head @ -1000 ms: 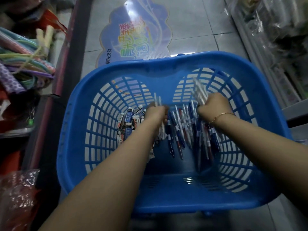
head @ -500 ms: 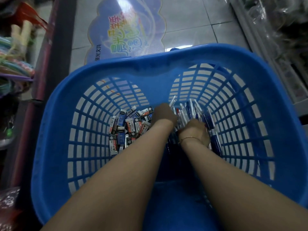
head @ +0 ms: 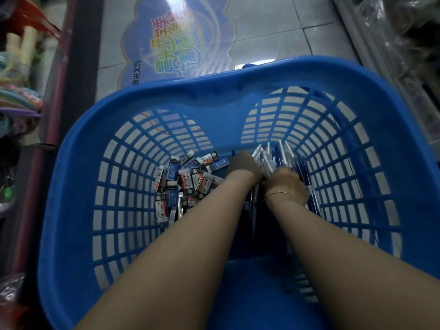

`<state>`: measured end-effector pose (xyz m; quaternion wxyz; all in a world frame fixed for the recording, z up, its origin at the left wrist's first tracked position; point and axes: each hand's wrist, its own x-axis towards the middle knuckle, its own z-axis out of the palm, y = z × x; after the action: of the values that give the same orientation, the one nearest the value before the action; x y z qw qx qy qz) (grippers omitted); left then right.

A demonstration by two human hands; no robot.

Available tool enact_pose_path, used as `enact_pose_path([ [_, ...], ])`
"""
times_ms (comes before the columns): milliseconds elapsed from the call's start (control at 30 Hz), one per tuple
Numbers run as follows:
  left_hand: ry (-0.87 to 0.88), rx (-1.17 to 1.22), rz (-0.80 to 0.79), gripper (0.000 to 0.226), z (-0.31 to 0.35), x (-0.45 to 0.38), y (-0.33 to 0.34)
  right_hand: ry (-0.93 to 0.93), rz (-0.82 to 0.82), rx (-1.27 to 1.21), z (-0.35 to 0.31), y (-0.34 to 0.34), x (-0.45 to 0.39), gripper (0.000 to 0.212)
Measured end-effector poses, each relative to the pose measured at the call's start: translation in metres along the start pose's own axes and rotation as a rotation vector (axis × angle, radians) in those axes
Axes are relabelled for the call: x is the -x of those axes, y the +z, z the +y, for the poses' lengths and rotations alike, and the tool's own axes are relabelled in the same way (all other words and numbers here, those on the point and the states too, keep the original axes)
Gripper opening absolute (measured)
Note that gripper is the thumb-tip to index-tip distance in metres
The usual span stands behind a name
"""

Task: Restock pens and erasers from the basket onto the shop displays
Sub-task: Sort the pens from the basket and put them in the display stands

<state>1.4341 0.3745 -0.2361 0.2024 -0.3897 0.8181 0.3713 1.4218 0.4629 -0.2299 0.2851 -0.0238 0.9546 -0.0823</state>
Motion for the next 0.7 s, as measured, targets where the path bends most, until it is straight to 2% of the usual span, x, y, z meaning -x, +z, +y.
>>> enact_pose_path([
  [67, -0.016, 0.019, -0.002, 0.020, -0.001, 0.000, 0.002, 0.037, -0.033, -0.056, -0.002, -0.002, -0.002, 0.032],
  [133, -0.038, 0.019, 0.005, 0.032, -0.002, 0.000, 0.003, 0.075, -0.078, -0.134, -0.005, -0.005, -0.006, 0.035],
  [300, -0.055, 0.047, -0.008, 0.033, -0.003, 0.002, 0.002, 0.090, -0.167, -0.235, -0.004, -0.011, -0.015, 0.038],
  [467, -0.081, 0.150, -0.051, 0.030, -0.002, 0.006, 0.001, 0.038, -0.291, -0.276, 0.002, -0.030, -0.016, 0.062],
  [533, -0.083, 0.161, -0.042, 0.027, -0.003, 0.008, -0.002, 0.052, -0.396, -0.415, 0.005, -0.046, -0.015, 0.045],
  [600, -0.093, 0.176, -0.060, 0.024, -0.005, 0.012, -0.003, 0.067, -0.523, -0.451, 0.010, -0.067, -0.011, 0.025],
  [700, -0.119, 0.148, -0.068, 0.031, -0.007, 0.016, 0.001, 0.032, -0.641, -0.383, 0.017, -0.093, -0.007, 0.025],
])
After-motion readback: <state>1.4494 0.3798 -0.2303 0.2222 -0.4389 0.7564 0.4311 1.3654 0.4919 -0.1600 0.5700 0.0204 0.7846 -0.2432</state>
